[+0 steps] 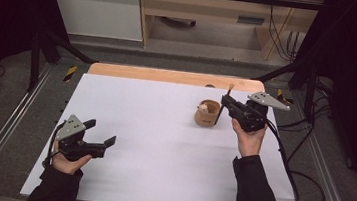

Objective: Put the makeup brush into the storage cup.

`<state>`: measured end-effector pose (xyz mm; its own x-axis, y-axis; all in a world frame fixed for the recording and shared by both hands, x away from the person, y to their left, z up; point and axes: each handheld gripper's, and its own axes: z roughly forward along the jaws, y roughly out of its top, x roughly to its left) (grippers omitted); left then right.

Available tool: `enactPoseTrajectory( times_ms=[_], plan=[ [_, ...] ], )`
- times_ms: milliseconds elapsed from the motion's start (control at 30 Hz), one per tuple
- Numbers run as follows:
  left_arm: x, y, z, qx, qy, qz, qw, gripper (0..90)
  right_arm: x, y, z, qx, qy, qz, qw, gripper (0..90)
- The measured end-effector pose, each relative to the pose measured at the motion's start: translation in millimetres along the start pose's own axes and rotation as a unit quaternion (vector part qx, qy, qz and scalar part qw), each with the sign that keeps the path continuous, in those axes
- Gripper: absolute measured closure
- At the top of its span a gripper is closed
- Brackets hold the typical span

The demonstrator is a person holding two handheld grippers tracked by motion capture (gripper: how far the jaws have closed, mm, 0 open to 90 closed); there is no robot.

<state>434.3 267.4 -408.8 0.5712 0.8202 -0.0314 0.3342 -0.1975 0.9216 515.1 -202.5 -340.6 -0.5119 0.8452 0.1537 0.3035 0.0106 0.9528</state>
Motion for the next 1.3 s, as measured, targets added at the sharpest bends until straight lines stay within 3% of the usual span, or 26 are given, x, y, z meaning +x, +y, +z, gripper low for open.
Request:
enactPoseTrajectory(
  times_ms=[100,533,1300],
  plan=[
    [-0.2,-0.6,0.7,0.002,0.000,0.000,1.0000,6.3,-3.6,-0.2,4.6,0.000,-0.011,-0.003,0.9999,83.3],
    [-0.3,-2.5,3.2,0.009,-0.001,0.002,1.0000,6.4,-10.8,8.9,19.1,-0.020,-0.021,0.005,0.9996,83.3],
    [-1.2,-3.0,4.2,0.005,-0.004,0.003,1.0000,6.6,-26.5,12.9,45.1,-0.022,-0.048,0.016,0.9985,83.3]
  ],
)
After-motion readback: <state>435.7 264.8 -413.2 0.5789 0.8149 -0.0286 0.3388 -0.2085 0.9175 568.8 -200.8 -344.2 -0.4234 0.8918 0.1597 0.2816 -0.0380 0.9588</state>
